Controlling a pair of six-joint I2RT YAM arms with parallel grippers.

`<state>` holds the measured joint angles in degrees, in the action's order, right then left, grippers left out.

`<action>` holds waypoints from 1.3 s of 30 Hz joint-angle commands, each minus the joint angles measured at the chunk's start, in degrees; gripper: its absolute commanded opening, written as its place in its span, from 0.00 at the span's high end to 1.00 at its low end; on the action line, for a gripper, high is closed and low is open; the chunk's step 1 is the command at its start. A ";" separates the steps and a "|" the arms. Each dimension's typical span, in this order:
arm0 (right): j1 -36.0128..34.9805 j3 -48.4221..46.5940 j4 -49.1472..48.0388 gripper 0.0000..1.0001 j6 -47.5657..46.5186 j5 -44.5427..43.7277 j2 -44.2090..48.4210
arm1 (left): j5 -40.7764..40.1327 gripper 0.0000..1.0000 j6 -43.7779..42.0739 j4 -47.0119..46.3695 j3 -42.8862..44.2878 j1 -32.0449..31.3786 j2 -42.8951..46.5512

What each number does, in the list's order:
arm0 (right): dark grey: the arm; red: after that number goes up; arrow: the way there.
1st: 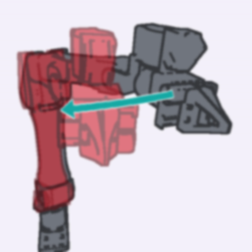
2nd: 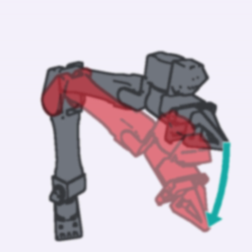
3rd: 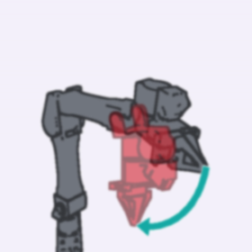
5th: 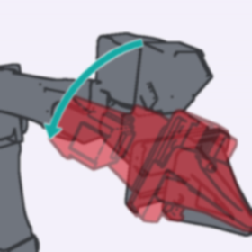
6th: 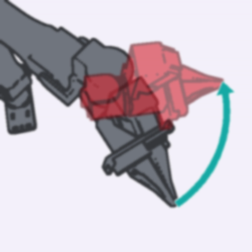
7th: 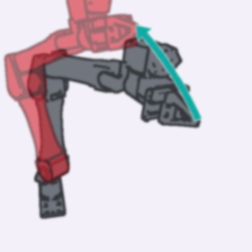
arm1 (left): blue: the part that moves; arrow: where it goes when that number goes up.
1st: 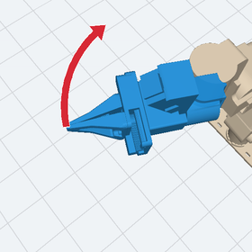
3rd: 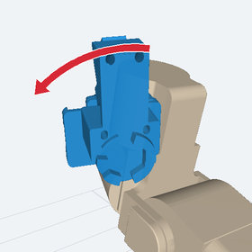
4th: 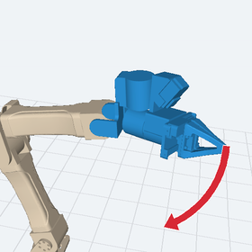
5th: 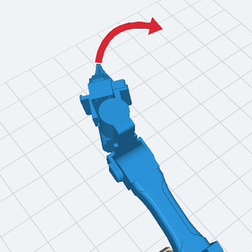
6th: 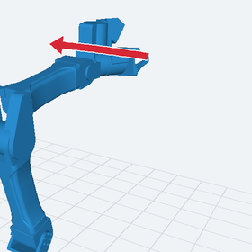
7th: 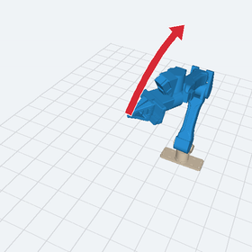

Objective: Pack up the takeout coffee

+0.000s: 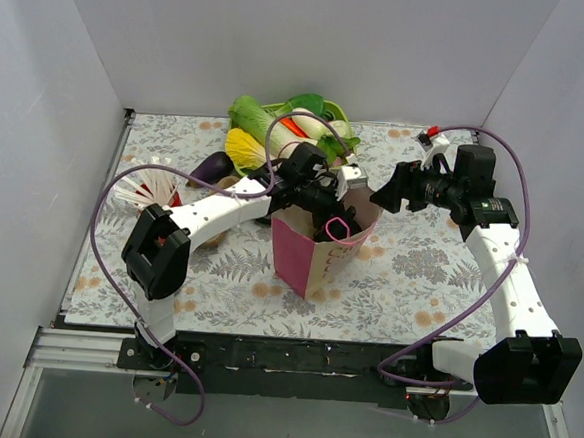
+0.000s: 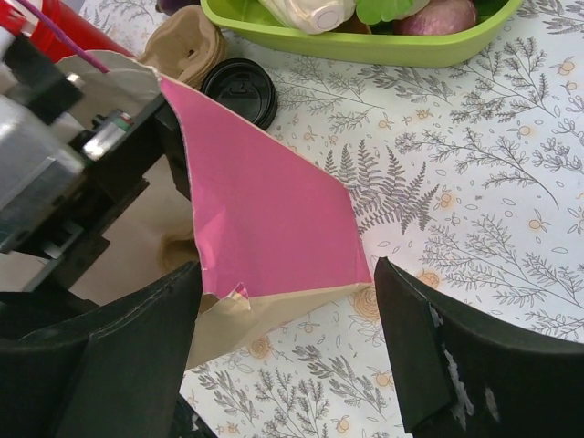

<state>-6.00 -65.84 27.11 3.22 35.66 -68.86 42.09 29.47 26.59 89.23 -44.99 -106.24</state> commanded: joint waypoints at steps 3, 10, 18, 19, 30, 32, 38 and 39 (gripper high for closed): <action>0.55 -0.16 -1.01 0.17 -0.41 -2.08 -0.49 | 14.42 0.06 -1.61 -10.50 -4.06 2.98 8.06; 0.46 -0.07 -0.75 0.17 -0.85 -1.04 -0.92 | 18.12 0.14 1.46 -15.86 -5.56 3.07 6.49; 0.55 -0.95 -0.57 0.17 -0.94 0.38 -2.42 | 22.16 0.13 6.28 -21.46 -4.24 3.33 5.07; 0.46 -0.95 -0.40 0.17 -1.03 0.38 -2.42 | 21.55 0.14 11.08 -24.10 -5.63 3.68 5.42; 0.55 -2.80 1.18 0.17 -2.25 0.02 -3.56 | 7.66 0.13 25.10 -44.42 -13.03 4.04 11.14; 0.46 -3.32 1.80 0.17 -3.05 -0.50 -3.56 | 8.45 0.14 29.21 -46.09 -12.77 4.56 10.96; 0.55 -3.85 3.21 0.17 -5.15 -1.56 -2.86 | 6.07 0.15 39.42 -51.97 -12.41 4.91 9.74; 0.55 -4.03 3.03 0.17 -5.24 -1.30 -2.77 | 9.04 0.15 43.09 -53.73 -12.41 5.09 9.30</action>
<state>-5.74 -67.11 28.95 0.54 35.05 -72.25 50.28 62.17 -20.10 76.31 -40.58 -99.37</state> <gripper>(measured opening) 0.829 0.853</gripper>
